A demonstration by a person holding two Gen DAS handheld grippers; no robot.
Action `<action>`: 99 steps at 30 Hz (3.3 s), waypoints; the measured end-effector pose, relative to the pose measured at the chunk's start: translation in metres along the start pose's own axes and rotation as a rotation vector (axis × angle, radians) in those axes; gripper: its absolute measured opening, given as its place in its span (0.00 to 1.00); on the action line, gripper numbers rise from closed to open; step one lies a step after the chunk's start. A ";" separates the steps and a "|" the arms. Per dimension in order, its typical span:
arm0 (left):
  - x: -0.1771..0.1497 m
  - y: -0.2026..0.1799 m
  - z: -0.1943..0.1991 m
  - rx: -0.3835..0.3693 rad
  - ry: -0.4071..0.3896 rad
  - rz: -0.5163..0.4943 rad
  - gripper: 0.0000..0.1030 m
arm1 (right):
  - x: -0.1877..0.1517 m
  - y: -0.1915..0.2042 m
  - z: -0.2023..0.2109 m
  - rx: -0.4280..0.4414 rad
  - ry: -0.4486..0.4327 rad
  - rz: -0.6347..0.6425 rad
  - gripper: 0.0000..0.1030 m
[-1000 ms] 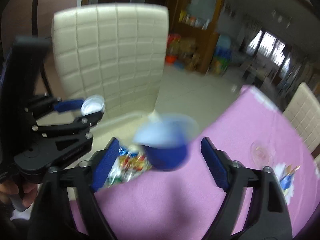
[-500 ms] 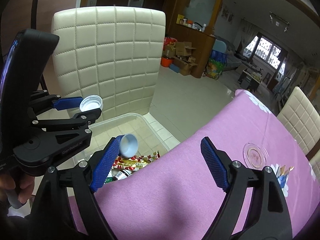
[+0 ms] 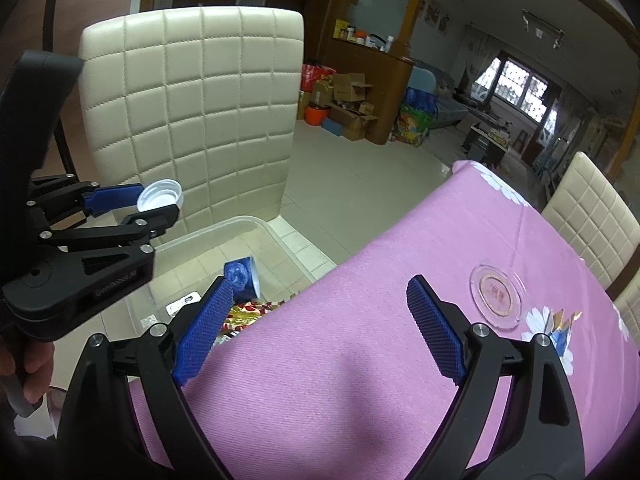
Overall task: Collect trash
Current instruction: 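Open the right tool to drop the blue container into the bin, then move both tools over the table toward the clear lid and paper carton, then grasp the blue paper carton with the right tool while the left grasps the clear lid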
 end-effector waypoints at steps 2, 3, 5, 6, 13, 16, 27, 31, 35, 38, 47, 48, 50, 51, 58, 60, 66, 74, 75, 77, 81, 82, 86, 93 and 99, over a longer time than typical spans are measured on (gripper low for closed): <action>-0.001 0.001 -0.003 0.003 0.016 0.008 0.45 | -0.004 -0.005 -0.001 -0.023 0.019 -0.012 0.86; -0.001 0.001 -0.003 0.001 0.021 0.012 0.60 | -0.006 -0.008 -0.002 -0.025 0.027 -0.024 0.86; -0.001 0.002 -0.002 -0.003 0.012 0.026 0.76 | -0.010 -0.013 -0.002 -0.021 0.038 -0.045 0.86; 0.000 0.002 0.000 -0.004 0.001 0.030 0.77 | -0.010 -0.016 -0.002 -0.025 0.041 -0.051 0.86; -0.002 -0.004 0.000 -0.007 0.013 0.014 0.78 | -0.021 -0.033 -0.001 -0.041 0.058 -0.097 0.87; -0.003 -0.007 -0.001 -0.012 0.023 0.011 0.78 | -0.027 -0.039 -0.002 -0.045 0.069 -0.119 0.88; -0.013 -0.060 0.010 -0.058 0.038 -0.090 0.78 | -0.077 -0.087 0.013 -0.120 0.138 -0.247 0.90; -0.015 -0.100 0.014 -0.110 0.044 -0.160 0.79 | -0.099 -0.121 0.023 -0.187 0.153 -0.308 0.90; -0.014 -0.147 0.014 -0.190 0.074 -0.226 0.79 | -0.120 -0.161 0.027 -0.250 0.176 -0.380 0.83; -0.015 -0.181 0.010 -0.252 0.111 -0.265 0.79 | -0.131 -0.187 0.027 -0.270 0.181 -0.437 0.76; -0.013 -0.250 -0.021 -0.275 0.131 -0.338 0.79 | -0.153 -0.225 -0.002 -0.254 0.228 -0.481 0.64; -0.013 -0.258 -0.025 -0.282 0.136 -0.342 0.79 | -0.154 -0.227 -0.004 -0.250 0.231 -0.487 0.64; -0.012 -0.272 -0.034 -0.297 0.152 -0.348 0.79 | -0.156 -0.233 -0.010 -0.241 0.234 -0.498 0.64; -0.013 -0.277 -0.037 -0.303 0.158 -0.351 0.79 | -0.157 -0.236 -0.013 -0.236 0.232 -0.507 0.64; -0.016 -0.309 -0.060 -0.313 0.202 -0.380 0.79 | -0.162 -0.251 -0.030 -0.224 0.245 -0.519 0.62; -0.015 -0.315 -0.064 -0.316 0.203 -0.385 0.79 | -0.166 -0.256 -0.035 -0.211 0.249 -0.541 0.62; -0.011 -0.322 -0.082 -0.314 0.224 -0.378 0.80 | -0.175 -0.266 -0.046 -0.170 0.245 -0.596 0.62; -0.006 -0.325 -0.093 -0.306 0.228 -0.364 0.91 | -0.171 -0.267 -0.049 -0.166 0.221 -0.586 0.33; -0.006 -0.325 -0.092 -0.308 0.226 -0.366 0.91 | -0.169 -0.266 -0.050 -0.155 0.214 -0.582 0.31; -0.006 -0.326 -0.092 -0.310 0.225 -0.367 0.91 | -0.166 -0.263 -0.050 -0.150 0.209 -0.569 0.23; -0.006 -0.326 -0.088 -0.327 0.209 -0.376 0.82 | -0.165 -0.262 -0.049 -0.160 0.210 -0.559 0.16; -0.007 -0.327 -0.087 -0.329 0.208 -0.380 0.82 | -0.165 -0.262 -0.049 -0.159 0.209 -0.562 0.14; -0.007 -0.326 -0.084 -0.328 0.198 -0.384 0.81 | -0.166 -0.261 -0.047 -0.159 0.209 -0.563 0.10; -0.012 -0.316 -0.067 -0.292 0.148 -0.425 0.81 | -0.162 -0.253 -0.039 -0.156 0.200 -0.540 0.07; -0.015 -0.297 -0.042 -0.280 0.102 -0.445 0.81 | -0.155 -0.225 -0.023 -0.149 0.193 -0.475 0.06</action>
Point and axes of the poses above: each gripper's, at about its wrist camera, not at the fingertips, and z roughly against the way its jaws point, y to its left, x to its top, the point moved 6 cm from there along -z, roughly the way its jaws point, and after that the axes turned 13 degrees about z, right-handed, at the moved point
